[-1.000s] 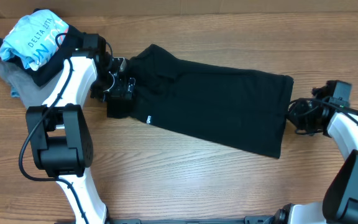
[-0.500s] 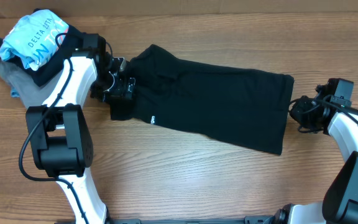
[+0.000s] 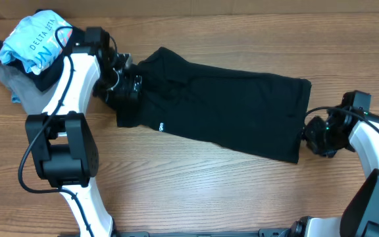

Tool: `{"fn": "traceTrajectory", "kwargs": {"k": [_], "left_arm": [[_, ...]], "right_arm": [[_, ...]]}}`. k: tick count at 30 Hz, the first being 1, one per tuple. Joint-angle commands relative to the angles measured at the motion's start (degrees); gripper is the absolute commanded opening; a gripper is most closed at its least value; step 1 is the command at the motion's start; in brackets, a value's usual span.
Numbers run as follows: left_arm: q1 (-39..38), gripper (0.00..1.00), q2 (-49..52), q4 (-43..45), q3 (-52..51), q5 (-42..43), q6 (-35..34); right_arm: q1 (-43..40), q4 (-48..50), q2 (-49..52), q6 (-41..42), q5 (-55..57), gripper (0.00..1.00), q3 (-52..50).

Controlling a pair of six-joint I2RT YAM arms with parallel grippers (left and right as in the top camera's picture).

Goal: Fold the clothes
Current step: 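Release the right end and move the right gripper away rightward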

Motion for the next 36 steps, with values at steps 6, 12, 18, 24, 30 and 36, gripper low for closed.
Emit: {"fn": "traceTrajectory", "kwargs": {"k": [6, 12, 18, 24, 30, 36], "left_arm": [[-0.39, 1.0, 0.35, 0.22, 1.97, -0.09, 1.14], [-0.39, 1.0, 0.35, 0.13, 1.97, -0.09, 1.14], [-0.39, 1.0, 0.35, -0.52, 1.97, -0.13, 1.14], [-0.39, 1.0, 0.35, -2.23, 1.95, -0.13, 1.14], [-0.37, 1.0, 0.35, -6.32, 0.57, -1.57, 1.01], [-0.37, 1.0, 0.35, -3.69, -6.29, -2.1, 0.83]], "right_arm": [[-0.13, 1.9, -1.38, 0.98, 0.09, 0.32, -6.12], [-0.13, 3.43, -1.38, 1.25, 0.17, 0.12, -8.76], [-0.63, 0.24, -1.38, 9.64, 12.76, 0.04, -8.22], [-4.2, -2.51, -1.4, 10.86, 15.63, 0.04, -6.88], [-7.08, -3.85, -1.42, 10.08, 15.52, 0.29, -5.88], [-9.53, -4.24, -3.39, 3.06, 5.7, 0.35, -3.76]]}}
